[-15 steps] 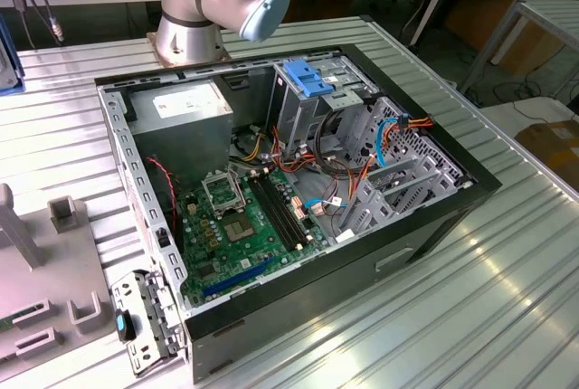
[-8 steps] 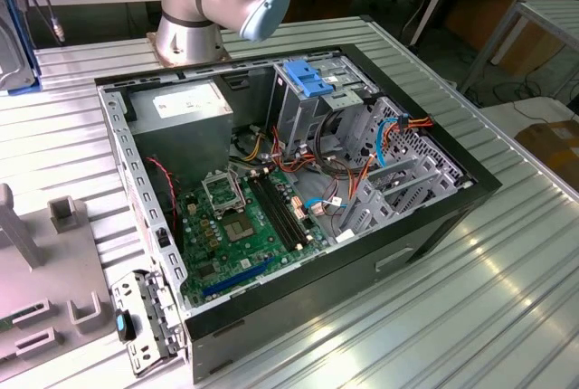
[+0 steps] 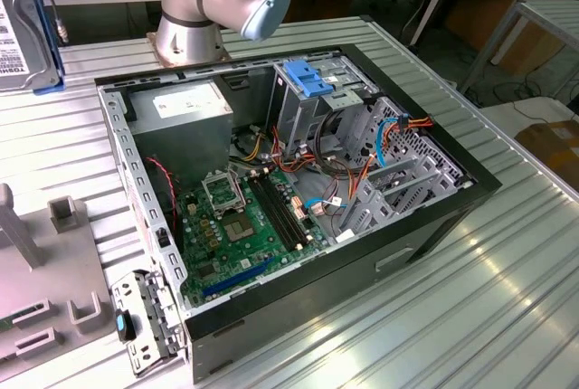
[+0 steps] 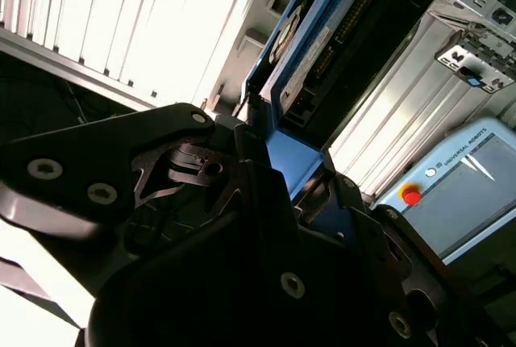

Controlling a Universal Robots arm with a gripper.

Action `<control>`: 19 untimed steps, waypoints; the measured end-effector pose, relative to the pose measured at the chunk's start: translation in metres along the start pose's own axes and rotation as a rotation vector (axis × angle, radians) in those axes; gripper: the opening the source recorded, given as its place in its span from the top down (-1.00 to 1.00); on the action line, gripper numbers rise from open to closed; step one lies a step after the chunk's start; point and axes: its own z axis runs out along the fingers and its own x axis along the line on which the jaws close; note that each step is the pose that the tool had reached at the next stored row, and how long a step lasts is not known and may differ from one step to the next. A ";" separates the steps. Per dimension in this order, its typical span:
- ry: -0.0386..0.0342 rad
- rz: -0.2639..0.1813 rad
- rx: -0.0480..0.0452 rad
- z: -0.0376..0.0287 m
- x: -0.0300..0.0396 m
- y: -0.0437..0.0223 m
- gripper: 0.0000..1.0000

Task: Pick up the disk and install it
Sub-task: 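Pick up the disk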

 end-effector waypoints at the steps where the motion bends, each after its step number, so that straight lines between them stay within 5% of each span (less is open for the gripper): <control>1: -0.0001 -0.001 0.0018 0.0006 -0.0002 -0.0038 0.26; 3: -0.0002 -0.002 0.0020 0.0018 -0.0013 -0.0233 0.26; 4: -0.0001 -0.002 0.0019 0.0020 -0.0016 -0.0274 0.26; 19: -0.0002 -0.002 0.0019 0.0039 -0.0033 -0.0574 0.26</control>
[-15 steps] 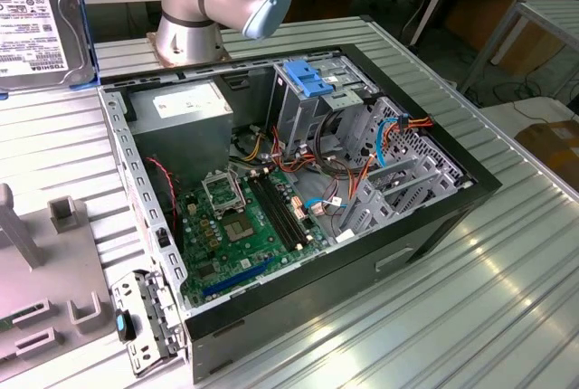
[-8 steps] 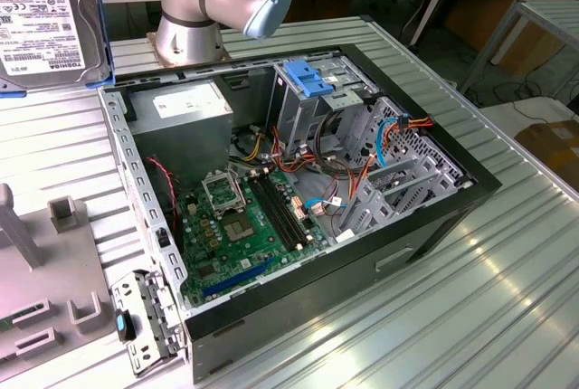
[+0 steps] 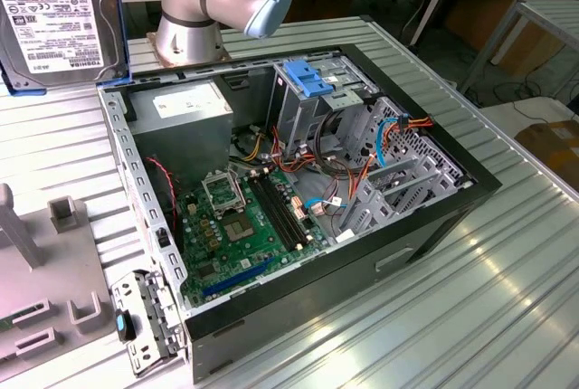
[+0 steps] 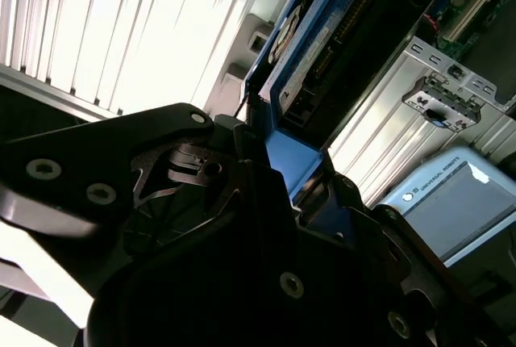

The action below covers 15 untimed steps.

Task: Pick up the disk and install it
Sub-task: 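Pick up the disk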

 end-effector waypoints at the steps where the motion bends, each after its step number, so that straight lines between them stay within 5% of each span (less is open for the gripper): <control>1: 0.0001 0.000 -0.0001 0.0001 -0.0002 -0.0024 0.26; 15: 0.0000 0.000 0.0006 0.0023 -0.0020 -0.0354 0.26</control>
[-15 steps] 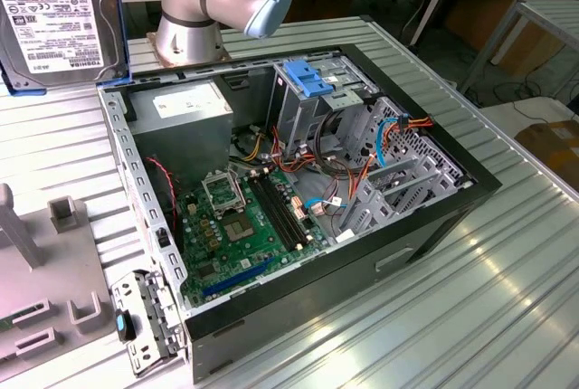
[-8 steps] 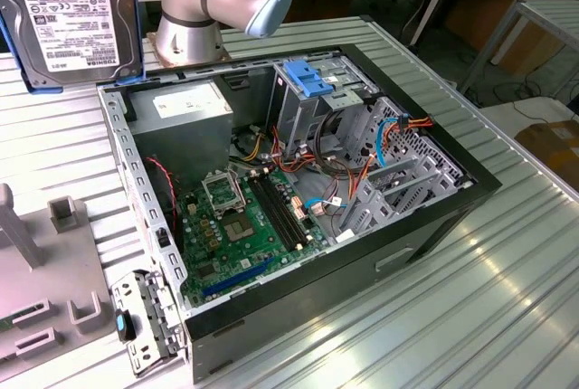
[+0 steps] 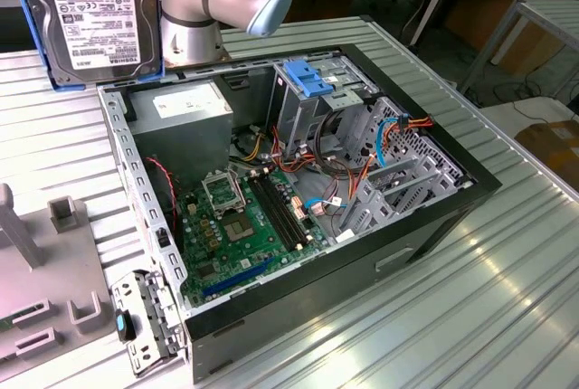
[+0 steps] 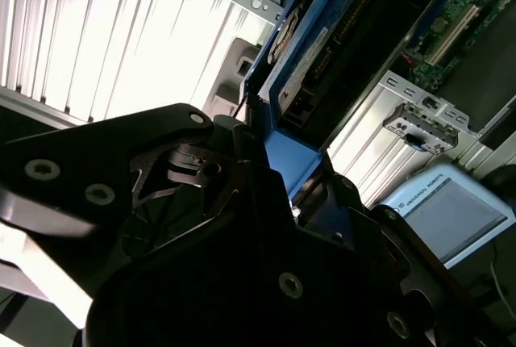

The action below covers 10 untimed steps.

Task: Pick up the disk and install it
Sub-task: 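Pick up the disk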

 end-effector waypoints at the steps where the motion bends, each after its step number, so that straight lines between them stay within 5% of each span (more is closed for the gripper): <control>1: -0.0001 0.000 0.0001 0.0002 -0.0001 -0.0027 0.26; 10: 0.0000 0.000 0.0002 0.0012 -0.0011 -0.0194 0.26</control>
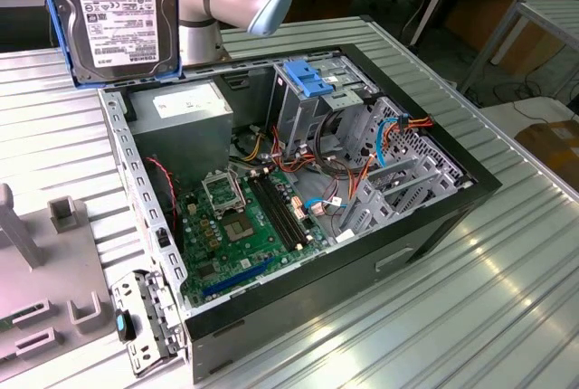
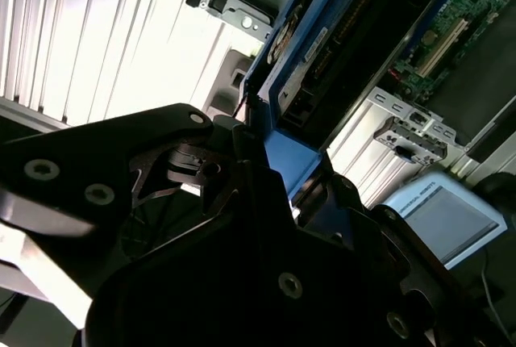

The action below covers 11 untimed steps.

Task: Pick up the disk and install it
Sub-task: 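Pick up the disk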

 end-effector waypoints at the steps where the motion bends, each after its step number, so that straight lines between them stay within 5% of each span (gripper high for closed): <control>1: 0.0000 0.000 0.0000 0.0001 -0.0001 -0.0015 0.26; 11: 0.0001 0.000 0.0004 0.0017 -0.0012 -0.0219 0.26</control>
